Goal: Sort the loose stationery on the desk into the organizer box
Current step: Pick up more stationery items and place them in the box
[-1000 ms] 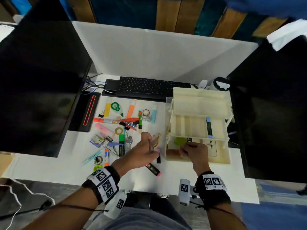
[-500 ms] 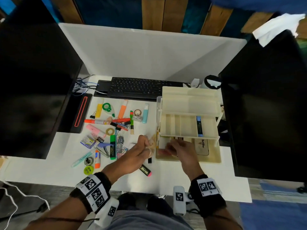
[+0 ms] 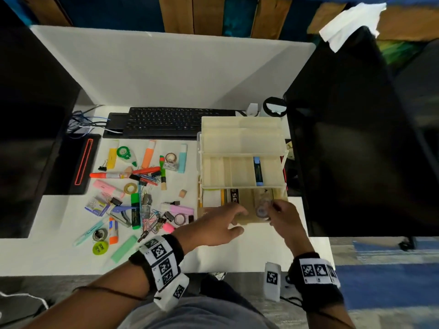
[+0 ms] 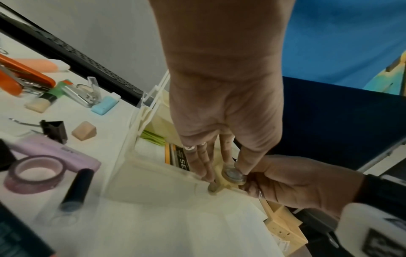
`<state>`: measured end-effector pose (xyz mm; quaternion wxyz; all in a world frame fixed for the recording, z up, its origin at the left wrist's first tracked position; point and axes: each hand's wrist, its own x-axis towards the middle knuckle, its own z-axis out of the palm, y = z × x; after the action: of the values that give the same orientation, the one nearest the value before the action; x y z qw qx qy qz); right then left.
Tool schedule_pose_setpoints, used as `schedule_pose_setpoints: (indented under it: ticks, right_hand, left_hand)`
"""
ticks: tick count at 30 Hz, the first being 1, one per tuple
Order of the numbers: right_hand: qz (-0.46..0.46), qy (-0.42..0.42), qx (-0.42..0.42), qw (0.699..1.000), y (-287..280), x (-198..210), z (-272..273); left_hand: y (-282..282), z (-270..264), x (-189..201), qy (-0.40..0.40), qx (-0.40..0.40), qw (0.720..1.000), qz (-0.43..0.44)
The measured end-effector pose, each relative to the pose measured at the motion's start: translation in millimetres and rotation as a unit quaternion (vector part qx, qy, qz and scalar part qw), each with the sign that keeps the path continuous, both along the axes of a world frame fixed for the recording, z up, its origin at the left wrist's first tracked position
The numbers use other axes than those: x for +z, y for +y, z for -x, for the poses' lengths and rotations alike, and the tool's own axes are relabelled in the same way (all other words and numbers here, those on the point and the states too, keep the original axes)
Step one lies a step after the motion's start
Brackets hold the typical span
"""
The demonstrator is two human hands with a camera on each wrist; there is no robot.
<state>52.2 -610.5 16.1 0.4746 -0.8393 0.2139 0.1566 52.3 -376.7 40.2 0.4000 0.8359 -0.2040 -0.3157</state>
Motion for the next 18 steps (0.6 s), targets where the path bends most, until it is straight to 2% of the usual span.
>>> schedule_pose_setpoints:
  ticks: [5,10,14,18]
  right_hand:
    - [0.143,0.001,0.049,0.989,3.5,-13.3,-24.9]
    - [0.186,-0.025,0.032,0.982,14.9,-40.1,-27.0]
    - [0.243,-0.086,0.034,0.966,20.8,-40.4,-15.3]
    - [0.283,-0.094,0.051,0.953,19.1,-41.8,-15.5]
  left_hand:
    - [3.3,2.0,-6.9,0.008,0.009,1.000,0.004]
    - [26.5,4.1,-4.8,-0.001,0.034,0.999,0.011]
    - [56.7,6.4,0.1,0.009,0.097,0.995,0.011]
    - [92.2,15.0,-4.4,0.028,0.149,0.988,-0.005]
